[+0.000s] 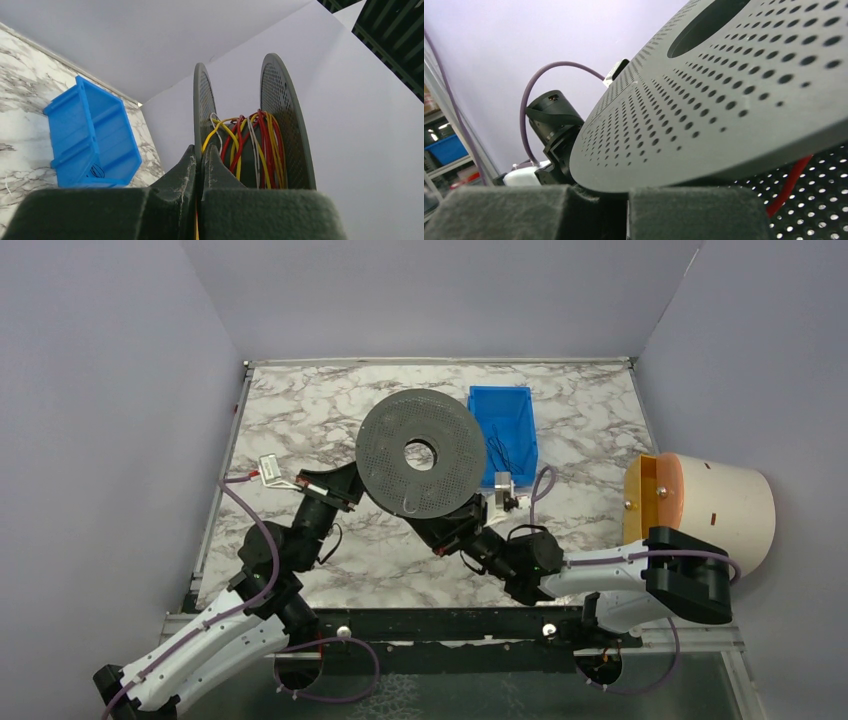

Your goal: Wrap the cables

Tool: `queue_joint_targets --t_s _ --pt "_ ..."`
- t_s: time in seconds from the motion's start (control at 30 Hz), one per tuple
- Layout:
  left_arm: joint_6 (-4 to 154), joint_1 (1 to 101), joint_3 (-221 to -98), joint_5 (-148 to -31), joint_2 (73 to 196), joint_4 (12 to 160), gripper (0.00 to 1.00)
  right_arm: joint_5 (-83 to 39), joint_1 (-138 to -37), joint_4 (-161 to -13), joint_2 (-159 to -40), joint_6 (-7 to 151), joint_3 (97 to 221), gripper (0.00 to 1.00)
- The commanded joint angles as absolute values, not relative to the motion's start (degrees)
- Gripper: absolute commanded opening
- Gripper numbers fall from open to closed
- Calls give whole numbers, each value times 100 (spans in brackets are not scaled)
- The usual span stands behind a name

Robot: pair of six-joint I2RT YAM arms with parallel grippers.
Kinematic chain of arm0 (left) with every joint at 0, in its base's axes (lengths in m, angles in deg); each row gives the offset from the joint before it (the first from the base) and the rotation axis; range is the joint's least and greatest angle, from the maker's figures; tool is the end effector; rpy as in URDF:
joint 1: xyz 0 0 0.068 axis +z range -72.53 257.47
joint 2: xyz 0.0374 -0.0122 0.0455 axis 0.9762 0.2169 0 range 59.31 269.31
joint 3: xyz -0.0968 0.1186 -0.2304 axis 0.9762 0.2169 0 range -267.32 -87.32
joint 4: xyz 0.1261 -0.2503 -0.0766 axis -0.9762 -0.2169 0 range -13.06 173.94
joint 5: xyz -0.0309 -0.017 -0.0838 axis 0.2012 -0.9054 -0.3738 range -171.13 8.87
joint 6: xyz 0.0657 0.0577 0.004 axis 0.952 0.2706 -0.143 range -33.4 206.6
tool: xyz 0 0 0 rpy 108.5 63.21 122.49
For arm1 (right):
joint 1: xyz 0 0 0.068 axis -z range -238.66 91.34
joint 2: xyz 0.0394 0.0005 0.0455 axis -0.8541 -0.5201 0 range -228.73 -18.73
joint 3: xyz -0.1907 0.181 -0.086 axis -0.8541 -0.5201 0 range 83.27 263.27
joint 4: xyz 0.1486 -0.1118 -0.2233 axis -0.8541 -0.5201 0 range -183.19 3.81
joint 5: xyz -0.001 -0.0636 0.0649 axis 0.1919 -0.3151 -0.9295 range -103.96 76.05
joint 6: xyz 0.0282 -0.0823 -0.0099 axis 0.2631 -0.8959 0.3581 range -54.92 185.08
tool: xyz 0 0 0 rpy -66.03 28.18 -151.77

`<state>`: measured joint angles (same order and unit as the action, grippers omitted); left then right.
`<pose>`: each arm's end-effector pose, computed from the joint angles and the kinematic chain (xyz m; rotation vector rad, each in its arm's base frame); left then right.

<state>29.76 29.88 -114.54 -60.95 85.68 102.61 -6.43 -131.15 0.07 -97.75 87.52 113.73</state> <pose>0.1501 -0.1247 0.3456 -0.4418 1.3005 -1.3450 0.1048 0.2984 0.3017 -0.3041 0.9707 1.4685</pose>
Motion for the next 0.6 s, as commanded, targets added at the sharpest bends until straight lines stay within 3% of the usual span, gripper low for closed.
queue_joint_targets --t_s 0.0,0.2,0.57 --pt "3177 2750 -11254 -7982 8719 9651 0 -125 -13063 982 -9877 8656 11715 8" --pt "3111 2752 -11256 -7811 8627 9692 0 2 -13056 803 -9749 8703 11562 23" --pt "2972 2754 -11145 -7113 8110 9583 0 -51 -13058 329 -9500 9190 11134 36"
